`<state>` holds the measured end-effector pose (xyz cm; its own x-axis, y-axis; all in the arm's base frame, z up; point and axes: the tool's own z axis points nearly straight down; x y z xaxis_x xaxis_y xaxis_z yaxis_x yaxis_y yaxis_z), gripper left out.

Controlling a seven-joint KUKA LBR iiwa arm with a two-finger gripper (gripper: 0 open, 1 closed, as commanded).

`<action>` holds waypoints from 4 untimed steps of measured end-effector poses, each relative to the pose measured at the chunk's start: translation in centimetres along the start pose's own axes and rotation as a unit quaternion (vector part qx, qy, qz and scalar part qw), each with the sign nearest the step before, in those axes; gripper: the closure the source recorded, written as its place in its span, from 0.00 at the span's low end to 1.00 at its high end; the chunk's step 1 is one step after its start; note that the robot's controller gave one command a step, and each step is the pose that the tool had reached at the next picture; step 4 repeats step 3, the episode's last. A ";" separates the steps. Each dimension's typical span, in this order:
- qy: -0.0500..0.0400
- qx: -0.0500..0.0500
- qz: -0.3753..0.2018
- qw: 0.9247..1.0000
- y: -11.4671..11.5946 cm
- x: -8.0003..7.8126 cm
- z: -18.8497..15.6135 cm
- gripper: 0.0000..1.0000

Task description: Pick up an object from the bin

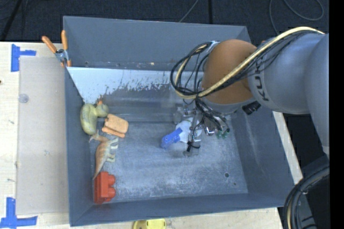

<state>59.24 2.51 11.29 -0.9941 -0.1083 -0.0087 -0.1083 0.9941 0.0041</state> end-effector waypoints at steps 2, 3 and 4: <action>0.009 0.001 0.046 0.999 -1.5 0.7 3.7 1.00; 0.007 0.001 0.060 0.998 -3.2 0.7 -11.1 1.00; 0.007 0.001 0.060 0.998 -3.2 0.7 -11.1 1.00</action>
Offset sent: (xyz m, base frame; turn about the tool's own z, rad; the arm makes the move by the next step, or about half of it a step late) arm 0.0000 0.0000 0.0000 0.0000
